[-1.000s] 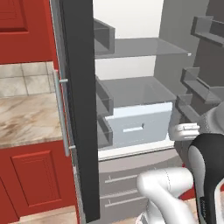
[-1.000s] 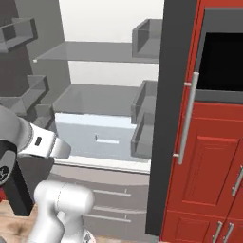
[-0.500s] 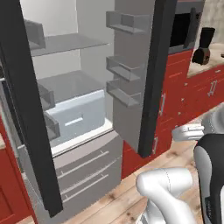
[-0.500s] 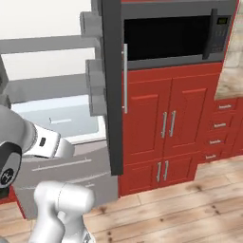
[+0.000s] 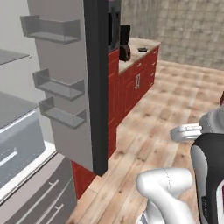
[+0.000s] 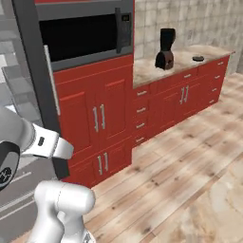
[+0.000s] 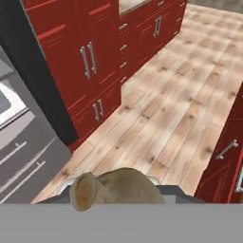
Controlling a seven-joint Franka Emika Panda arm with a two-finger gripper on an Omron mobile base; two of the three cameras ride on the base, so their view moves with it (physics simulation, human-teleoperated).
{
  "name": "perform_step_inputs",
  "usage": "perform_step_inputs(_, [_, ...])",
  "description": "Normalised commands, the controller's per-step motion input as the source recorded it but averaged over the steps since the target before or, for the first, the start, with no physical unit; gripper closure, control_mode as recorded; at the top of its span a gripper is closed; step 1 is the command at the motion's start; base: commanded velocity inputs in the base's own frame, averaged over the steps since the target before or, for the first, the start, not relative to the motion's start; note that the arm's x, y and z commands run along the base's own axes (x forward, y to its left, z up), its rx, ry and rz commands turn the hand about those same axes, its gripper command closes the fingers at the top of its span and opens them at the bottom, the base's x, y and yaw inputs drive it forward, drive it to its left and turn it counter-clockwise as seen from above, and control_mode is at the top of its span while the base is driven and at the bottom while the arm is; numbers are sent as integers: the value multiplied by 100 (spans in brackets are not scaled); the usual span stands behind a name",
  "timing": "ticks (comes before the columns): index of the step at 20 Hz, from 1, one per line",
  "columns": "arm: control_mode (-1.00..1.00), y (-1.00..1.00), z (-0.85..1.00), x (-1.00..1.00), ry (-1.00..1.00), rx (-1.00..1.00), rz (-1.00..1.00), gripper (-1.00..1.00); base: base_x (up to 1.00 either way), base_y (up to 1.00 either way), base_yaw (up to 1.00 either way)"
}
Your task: Grab the garlic and lime from the fridge, place them in the blender, close the lid, and turn on the blender to create a marinade.
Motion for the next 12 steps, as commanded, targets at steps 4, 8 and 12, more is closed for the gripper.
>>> perform_step_inputs(4, [100,0,0,0,0,0,0,100,62,-29,-62])
perform_step_inputs(8, [100,0,0,0,0,0,0,100,66,-21,-62])
perform_step_inputs(12, [100,0,0,0,0,0,0,100,100,16,-40])
